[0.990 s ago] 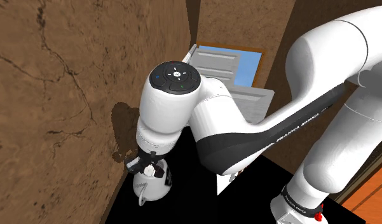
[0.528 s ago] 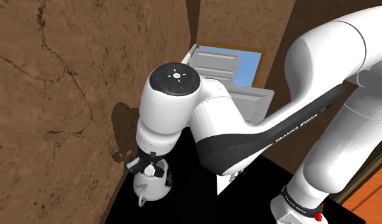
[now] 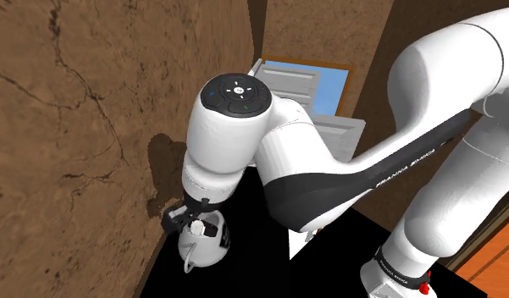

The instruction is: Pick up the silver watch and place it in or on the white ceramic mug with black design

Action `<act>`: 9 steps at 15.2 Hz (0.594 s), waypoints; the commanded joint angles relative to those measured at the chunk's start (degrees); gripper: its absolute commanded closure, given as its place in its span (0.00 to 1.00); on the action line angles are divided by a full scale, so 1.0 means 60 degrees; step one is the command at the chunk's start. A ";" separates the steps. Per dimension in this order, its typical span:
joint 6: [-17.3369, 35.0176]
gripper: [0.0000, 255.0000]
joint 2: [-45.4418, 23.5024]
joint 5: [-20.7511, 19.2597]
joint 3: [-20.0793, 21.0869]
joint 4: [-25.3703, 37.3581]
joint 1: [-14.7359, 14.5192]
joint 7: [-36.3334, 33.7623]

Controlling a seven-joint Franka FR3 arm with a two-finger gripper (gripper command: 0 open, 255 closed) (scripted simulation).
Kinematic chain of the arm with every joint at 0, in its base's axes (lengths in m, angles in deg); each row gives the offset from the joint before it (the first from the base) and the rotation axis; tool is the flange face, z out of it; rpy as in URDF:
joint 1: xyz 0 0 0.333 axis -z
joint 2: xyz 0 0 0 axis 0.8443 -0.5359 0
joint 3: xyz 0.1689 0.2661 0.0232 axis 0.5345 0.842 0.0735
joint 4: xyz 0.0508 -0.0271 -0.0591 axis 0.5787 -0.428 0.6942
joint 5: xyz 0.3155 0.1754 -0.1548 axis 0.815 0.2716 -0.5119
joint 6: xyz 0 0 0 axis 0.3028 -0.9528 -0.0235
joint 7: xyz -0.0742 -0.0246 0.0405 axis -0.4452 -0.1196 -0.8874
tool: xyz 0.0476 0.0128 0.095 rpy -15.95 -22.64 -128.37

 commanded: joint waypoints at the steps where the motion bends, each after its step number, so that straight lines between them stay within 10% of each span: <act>1: -0.0431 0.00 0.0519 0.0634 -0.0045 0.0238 -0.0078 0.0411; 9: -0.0625 0.00 0.0693 0.0835 -0.0106 0.0356 -0.0151 0.0545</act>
